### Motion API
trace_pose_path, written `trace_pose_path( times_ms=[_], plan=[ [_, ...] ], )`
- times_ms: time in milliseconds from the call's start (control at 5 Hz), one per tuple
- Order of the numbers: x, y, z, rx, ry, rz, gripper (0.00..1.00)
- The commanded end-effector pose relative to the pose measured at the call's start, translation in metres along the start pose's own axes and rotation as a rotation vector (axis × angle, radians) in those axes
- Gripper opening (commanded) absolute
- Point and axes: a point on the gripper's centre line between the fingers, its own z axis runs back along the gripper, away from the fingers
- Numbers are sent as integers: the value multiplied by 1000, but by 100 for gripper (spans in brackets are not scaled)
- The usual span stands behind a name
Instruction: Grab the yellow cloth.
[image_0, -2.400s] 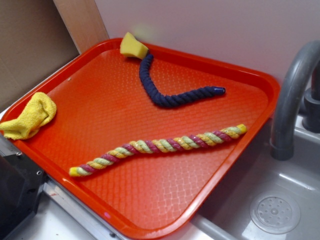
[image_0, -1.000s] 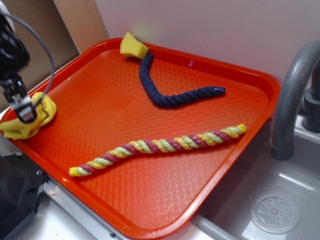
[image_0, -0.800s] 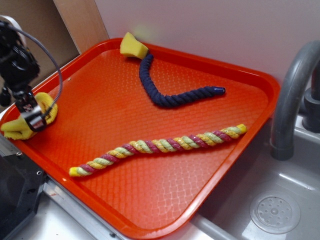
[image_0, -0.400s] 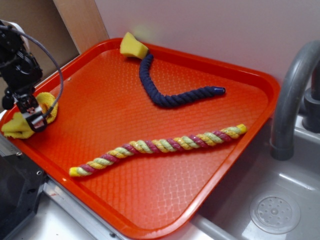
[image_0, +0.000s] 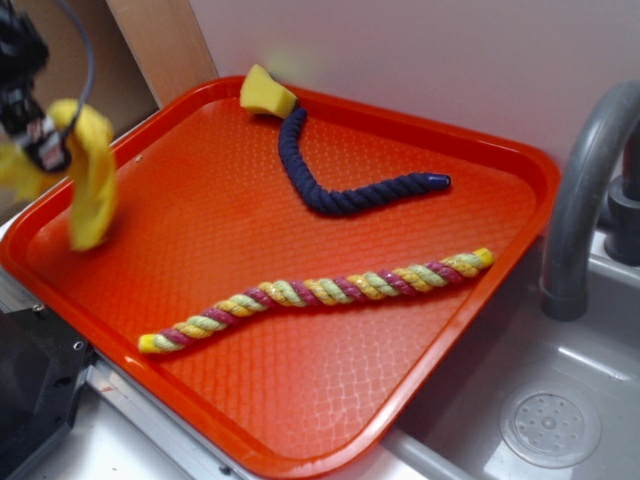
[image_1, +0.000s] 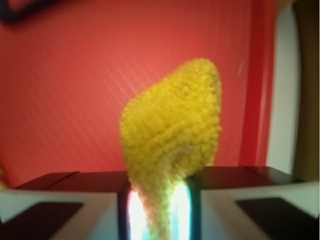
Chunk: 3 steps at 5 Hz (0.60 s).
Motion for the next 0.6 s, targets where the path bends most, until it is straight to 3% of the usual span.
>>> trace_pose_path(
  times_ms=[0, 200, 400],
  plan=[
    [56, -50, 108, -61, -91, 160, 0],
    [61, -52, 128, -105, -97, 249, 0],
    [57, -48, 122, -89, -85, 292, 0]
  ],
)
